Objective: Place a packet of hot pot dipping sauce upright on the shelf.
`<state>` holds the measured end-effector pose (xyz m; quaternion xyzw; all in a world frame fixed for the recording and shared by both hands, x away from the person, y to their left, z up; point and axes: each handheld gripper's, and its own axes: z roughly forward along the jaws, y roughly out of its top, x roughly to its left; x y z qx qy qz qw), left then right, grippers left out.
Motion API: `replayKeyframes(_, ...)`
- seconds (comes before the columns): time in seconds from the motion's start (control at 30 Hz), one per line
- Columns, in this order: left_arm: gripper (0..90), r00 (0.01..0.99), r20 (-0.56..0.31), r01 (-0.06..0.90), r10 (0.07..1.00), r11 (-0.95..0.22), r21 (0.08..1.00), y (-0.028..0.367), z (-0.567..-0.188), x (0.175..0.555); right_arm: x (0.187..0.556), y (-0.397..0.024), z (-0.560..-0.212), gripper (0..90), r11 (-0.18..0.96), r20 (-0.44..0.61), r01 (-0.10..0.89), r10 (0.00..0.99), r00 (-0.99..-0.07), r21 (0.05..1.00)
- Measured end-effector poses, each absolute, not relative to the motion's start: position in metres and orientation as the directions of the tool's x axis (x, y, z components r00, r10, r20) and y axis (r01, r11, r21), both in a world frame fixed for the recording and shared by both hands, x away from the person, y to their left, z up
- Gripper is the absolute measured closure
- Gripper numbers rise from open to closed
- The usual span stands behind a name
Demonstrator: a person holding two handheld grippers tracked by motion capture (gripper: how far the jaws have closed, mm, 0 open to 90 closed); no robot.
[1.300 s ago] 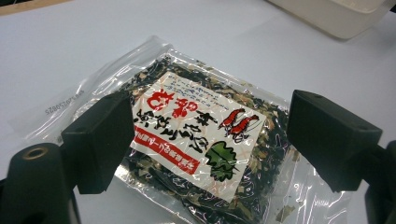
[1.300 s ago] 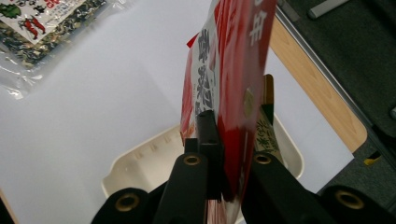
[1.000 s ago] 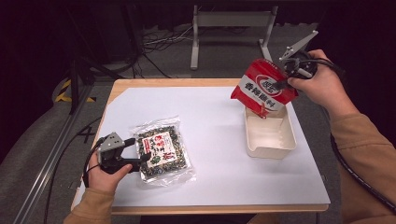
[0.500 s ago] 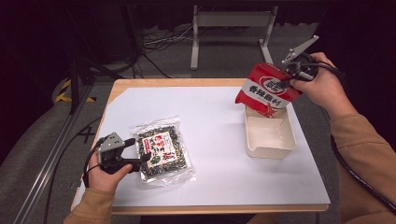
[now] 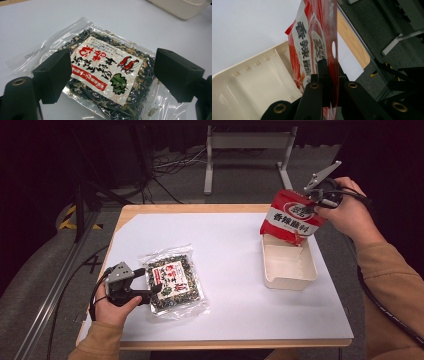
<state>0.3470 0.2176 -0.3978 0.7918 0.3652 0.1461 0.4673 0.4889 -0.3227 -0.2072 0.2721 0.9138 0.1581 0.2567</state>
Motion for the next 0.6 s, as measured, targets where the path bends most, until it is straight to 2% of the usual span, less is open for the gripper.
replayKeyframes(0.37,15.8,0.693,-0.106,0.439,0.713,-0.301,0.846,0.2172,-0.3978,0.3478,0.4891,-0.3217,-0.2085,88.1,0.838,-0.446,0.397,0.539,-0.715,0.375)
replayKeyframes(0.6,15.7,0.694,-0.105,0.44,0.712,-0.304,0.845,0.2171,-0.3978,0.3479,0.4905,-0.3139,-0.2141,87.9,0.867,-0.441,0.361,0.488,-0.754,0.342)
